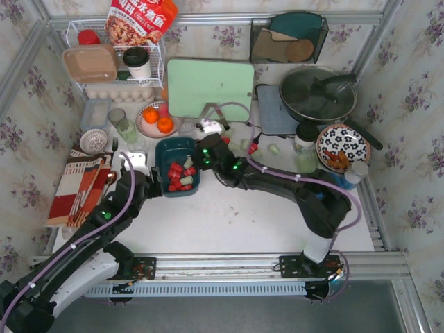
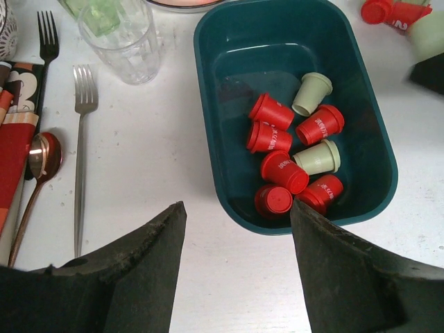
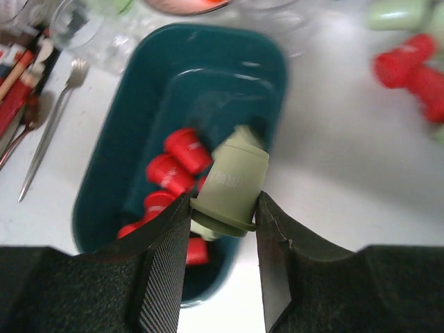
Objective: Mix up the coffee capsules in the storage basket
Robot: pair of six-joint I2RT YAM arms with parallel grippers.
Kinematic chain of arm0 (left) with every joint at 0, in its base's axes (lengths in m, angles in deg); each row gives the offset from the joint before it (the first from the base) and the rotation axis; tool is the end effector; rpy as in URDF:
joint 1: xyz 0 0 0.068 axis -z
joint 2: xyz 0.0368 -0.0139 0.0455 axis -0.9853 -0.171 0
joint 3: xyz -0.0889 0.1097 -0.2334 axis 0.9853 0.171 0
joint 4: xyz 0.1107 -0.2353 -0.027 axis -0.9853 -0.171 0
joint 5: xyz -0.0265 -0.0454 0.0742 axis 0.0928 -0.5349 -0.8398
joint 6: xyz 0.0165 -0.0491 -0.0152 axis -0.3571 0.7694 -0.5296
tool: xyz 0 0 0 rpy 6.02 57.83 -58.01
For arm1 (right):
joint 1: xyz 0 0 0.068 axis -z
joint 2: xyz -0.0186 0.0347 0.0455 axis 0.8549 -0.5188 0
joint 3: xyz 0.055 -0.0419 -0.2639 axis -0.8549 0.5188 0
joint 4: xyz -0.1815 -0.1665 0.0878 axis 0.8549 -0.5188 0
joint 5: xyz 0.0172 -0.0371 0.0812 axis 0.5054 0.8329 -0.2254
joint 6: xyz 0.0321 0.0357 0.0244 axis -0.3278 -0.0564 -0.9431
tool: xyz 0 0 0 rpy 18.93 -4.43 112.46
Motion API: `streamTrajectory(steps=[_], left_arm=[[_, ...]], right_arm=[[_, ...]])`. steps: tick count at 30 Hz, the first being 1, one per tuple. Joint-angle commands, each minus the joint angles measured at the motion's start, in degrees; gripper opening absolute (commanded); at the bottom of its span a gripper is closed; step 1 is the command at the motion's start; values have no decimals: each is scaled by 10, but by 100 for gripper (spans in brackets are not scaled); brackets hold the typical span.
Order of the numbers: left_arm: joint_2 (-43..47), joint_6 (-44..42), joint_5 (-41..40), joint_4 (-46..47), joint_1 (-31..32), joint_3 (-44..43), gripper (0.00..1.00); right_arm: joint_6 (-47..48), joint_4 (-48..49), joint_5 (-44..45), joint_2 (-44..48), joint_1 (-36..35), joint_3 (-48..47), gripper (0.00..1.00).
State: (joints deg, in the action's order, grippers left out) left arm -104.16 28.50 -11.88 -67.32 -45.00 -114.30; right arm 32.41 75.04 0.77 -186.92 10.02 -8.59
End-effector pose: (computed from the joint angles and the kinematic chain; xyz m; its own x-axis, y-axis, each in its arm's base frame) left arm 0.1495 -0.0871 0.2638 -0.3835 -0.0482 -0.9223 0.1082 0.9894 -0.0967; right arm 0.2677 0.2907 0.2458 -0.4966 0.0222 -0.8677 -0.4033 0.8793 0.2533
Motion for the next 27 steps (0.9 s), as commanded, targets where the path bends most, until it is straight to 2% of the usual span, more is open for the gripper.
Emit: streamTrajectory(steps=[1, 8, 12, 14, 18, 22, 27], left_arm=[[20, 1, -15, 17, 0, 6, 65], [52, 7, -16, 17, 0, 15, 65], [53, 9, -10, 15, 0, 14, 65], [53, 10, -10, 12, 1, 12, 65], [58, 10, -11, 7, 0, 10, 65], [65, 10, -12, 6, 0, 10, 65], [64, 10, -9, 9, 0, 13, 65]], right_arm=[[4, 1, -27, -68, -37, -59, 38], [4, -8, -36, -152, -60, -124, 41], [39, -1, -19, -193, -61, -166, 44], [50, -7, -6, -219, -61, -189, 48], [62, -22, 25, -244, -61, -218, 62], [71, -21, 46, -224, -59, -207, 73], [88, -6, 74, -148, -58, -141, 74]])
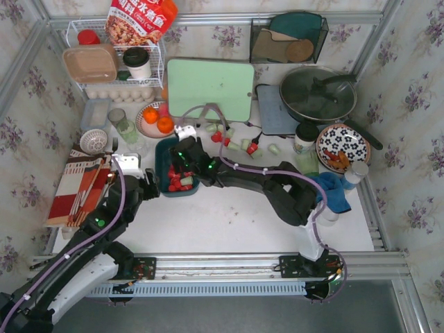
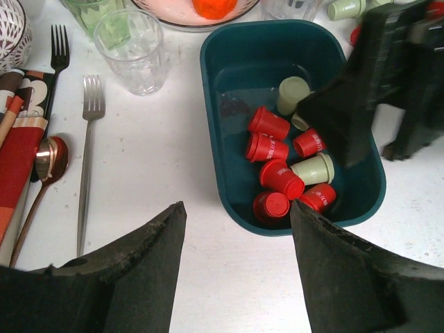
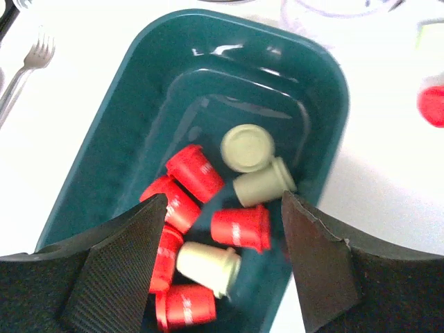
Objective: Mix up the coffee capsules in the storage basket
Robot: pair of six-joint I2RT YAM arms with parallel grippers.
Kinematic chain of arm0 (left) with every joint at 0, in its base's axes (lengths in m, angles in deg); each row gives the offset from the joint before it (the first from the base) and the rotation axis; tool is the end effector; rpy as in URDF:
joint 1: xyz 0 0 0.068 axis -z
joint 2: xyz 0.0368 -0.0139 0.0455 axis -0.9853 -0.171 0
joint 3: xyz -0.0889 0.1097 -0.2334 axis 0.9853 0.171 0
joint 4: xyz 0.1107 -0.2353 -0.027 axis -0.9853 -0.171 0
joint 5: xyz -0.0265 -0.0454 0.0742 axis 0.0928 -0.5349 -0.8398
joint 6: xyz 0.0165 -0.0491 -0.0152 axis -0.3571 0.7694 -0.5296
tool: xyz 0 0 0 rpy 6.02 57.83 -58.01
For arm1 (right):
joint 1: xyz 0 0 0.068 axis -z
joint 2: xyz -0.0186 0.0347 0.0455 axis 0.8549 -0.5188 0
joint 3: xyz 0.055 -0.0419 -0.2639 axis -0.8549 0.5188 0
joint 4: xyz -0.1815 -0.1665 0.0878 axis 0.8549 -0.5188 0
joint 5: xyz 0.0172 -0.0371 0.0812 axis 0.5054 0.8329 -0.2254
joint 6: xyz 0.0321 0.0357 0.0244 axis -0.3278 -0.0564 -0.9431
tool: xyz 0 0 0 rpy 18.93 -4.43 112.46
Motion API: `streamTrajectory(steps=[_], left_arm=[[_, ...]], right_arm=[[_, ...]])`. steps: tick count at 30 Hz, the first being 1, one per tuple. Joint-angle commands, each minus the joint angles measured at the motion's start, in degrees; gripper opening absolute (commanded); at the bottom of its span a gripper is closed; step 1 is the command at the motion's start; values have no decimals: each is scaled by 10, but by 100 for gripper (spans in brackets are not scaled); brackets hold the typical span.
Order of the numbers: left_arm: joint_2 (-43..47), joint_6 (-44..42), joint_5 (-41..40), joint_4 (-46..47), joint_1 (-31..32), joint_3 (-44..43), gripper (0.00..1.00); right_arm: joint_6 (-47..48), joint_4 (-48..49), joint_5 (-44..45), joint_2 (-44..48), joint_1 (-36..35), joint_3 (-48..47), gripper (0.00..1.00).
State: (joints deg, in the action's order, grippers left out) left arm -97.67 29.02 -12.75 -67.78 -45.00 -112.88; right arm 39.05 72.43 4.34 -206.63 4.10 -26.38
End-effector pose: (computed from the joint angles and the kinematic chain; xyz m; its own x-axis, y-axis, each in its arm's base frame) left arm 0.1349 -0.0762 0.2707 -0.3189 -0.1010 -0.9424 0.0992 0.9853 -0.1391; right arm 0.2833 0.3794 0.2022 -0.4630 -0.1727 -0.8694 -0.4971 0.8626 0.0934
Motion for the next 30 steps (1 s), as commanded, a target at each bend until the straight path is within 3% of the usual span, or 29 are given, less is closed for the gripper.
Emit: streamTrajectory(steps=[1, 7, 14, 23, 30], left_arm=[[-3, 5, 3, 15, 0, -1, 65], [-44, 6, 44, 43, 0, -1, 65], [-187, 20, 119, 62, 1, -72, 65], [-419, 13, 172, 33, 33, -286, 65], [-653, -7, 147, -18, 84, -494, 65]], right_arm=[[27, 29, 46, 68, 1, 59, 74], [55, 77, 114, 215, 12, 198, 73], [114, 157, 191, 364, 48, 370, 73], [77, 242, 216, 494, 131, 537, 75], [45, 270, 232, 480, 155, 565, 75]])
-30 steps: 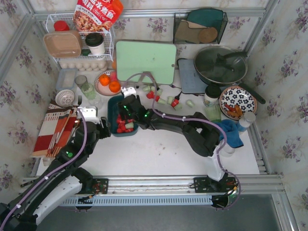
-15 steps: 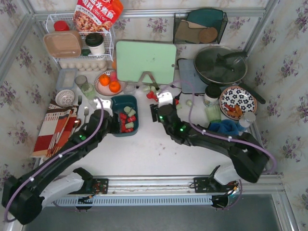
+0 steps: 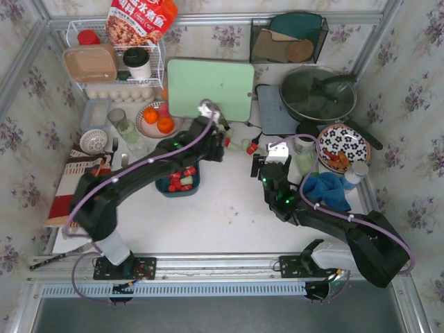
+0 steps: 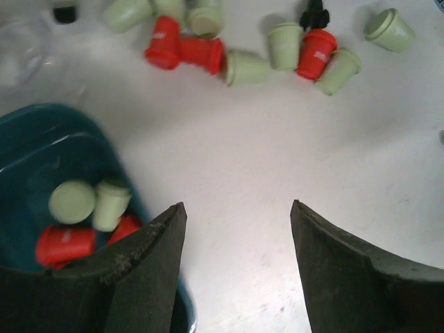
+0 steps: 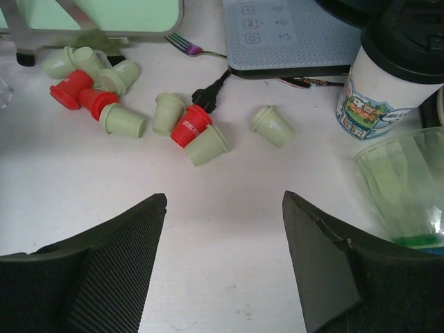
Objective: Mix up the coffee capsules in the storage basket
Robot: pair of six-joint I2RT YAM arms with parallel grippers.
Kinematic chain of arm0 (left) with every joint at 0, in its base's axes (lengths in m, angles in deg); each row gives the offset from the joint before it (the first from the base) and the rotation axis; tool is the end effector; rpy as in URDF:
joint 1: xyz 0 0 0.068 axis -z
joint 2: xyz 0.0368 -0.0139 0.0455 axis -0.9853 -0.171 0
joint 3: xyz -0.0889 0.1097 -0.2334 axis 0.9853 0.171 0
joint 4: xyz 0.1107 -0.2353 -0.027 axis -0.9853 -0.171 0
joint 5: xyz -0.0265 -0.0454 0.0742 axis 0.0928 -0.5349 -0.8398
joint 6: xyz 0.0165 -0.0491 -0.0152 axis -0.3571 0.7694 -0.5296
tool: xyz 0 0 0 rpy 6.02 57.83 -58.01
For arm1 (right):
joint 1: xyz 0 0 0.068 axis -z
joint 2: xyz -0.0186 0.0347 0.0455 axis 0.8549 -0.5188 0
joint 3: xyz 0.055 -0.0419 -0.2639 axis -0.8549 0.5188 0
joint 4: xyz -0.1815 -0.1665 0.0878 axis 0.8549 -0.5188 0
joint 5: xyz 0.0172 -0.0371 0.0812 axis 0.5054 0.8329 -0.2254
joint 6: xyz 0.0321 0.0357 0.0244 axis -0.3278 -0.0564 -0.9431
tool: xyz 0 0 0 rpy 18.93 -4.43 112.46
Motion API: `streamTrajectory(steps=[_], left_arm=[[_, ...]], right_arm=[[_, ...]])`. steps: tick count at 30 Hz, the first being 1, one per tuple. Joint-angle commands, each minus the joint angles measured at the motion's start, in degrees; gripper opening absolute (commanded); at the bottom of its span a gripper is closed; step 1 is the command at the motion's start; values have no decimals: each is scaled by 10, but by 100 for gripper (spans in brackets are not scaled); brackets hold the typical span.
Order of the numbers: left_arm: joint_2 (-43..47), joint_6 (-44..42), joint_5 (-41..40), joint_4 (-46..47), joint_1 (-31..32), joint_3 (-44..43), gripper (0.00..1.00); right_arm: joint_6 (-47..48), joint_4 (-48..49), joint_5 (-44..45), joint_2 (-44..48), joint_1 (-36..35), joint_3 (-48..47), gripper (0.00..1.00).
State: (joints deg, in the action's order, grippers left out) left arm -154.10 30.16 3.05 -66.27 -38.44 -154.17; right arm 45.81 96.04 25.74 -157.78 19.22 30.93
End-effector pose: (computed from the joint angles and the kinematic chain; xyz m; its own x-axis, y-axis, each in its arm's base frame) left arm 0.2809 -0.2423 0.2906 -0.5623 0.0869 -0.8224 0.3947 0.9020 -0.1746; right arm 0.2034 0.1380 0.2107 -0.2064 0.0068 -0.9784 0.0318 0.9995 0.0002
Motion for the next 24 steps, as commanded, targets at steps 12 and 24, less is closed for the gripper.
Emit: streamTrajectory(steps=[12, 24], left_arm=[[-337, -61, -75, 7, 37, -292, 65], [-480, -69, -125, -75, 33, -463, 65]], right_arm=[[-40, 25, -1, 22, 4, -3, 75], [-44, 15, -15, 40, 3, -3, 75]])
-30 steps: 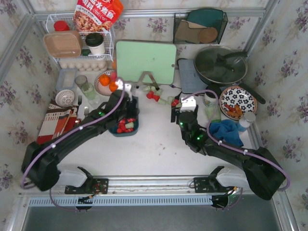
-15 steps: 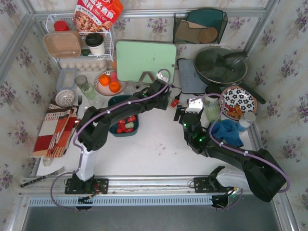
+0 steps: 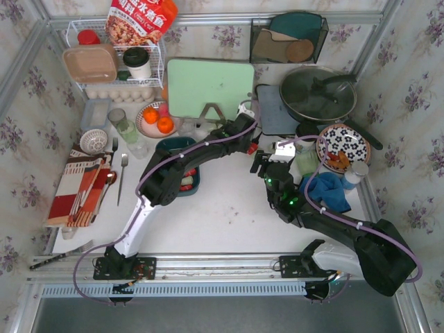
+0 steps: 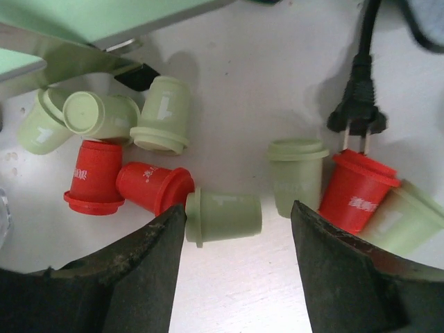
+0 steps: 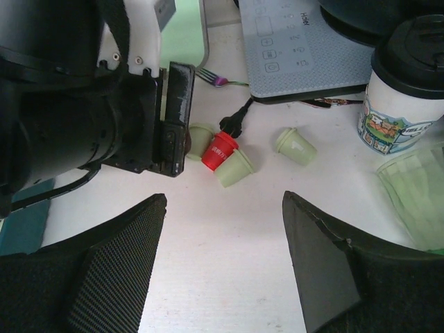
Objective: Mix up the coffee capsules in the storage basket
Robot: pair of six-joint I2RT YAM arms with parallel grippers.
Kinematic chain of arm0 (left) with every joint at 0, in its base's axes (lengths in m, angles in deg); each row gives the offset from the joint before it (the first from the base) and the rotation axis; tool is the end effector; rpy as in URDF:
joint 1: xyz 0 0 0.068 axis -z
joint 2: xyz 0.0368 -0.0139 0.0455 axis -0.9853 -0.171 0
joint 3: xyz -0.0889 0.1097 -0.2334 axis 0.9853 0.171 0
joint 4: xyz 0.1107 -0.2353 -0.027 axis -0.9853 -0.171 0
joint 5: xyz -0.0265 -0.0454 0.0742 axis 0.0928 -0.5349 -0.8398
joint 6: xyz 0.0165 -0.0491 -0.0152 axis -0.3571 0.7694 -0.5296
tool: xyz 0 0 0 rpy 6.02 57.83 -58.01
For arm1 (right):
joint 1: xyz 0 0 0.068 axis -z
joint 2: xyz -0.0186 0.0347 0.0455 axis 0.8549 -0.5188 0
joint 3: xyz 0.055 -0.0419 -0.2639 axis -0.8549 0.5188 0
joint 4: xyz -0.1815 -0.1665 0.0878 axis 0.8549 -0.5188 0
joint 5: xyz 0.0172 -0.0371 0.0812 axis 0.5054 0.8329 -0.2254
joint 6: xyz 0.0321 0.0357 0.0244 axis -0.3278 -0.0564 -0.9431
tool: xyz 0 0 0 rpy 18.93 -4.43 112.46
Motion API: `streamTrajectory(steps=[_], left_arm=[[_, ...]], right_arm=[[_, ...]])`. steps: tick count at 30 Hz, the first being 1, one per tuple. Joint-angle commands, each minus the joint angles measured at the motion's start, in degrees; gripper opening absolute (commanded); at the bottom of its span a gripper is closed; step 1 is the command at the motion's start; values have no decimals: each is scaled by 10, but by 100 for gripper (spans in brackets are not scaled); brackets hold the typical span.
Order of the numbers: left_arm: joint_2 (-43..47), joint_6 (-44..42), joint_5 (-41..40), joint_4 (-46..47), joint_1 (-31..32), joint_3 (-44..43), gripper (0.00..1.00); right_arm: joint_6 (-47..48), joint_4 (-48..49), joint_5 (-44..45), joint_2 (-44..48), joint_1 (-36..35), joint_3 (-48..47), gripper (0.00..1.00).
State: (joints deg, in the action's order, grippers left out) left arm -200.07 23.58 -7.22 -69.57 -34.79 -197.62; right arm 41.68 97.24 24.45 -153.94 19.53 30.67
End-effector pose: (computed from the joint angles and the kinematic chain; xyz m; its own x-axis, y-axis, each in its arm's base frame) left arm 0.3941 -0.3818 0.1848 -0.5323 0.2676 -0.8031 0.3831 0.9222 0.0534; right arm 0.1995 0.1339 0.2290 -0.1385 0.1372 -0.9808 0.0231 0.9905 0.1353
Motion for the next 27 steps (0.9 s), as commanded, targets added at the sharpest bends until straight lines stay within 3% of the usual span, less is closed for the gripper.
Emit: streamTrajectory(steps=[1, 14, 18, 21, 27], left_arm=[[-25, 4, -24, -55, -6, -35, 65], [-36, 35, 35, -96, -24, -37, 59], [-21, 36, 43, -98, -24, -29, 46], [17, 40, 47, -78, -24, 11, 42], [178, 42, 39, 14, -24, 179, 40]], right_arm=[[-3, 2, -3, 2, 0, -1, 75], [-1, -1, -7, -12, -1, -7, 75], [1, -1, -6, -22, 0, -10, 75], [1, -3, -5, -28, 0, -13, 75], [1, -4, -1, -31, 0, -15, 75]])
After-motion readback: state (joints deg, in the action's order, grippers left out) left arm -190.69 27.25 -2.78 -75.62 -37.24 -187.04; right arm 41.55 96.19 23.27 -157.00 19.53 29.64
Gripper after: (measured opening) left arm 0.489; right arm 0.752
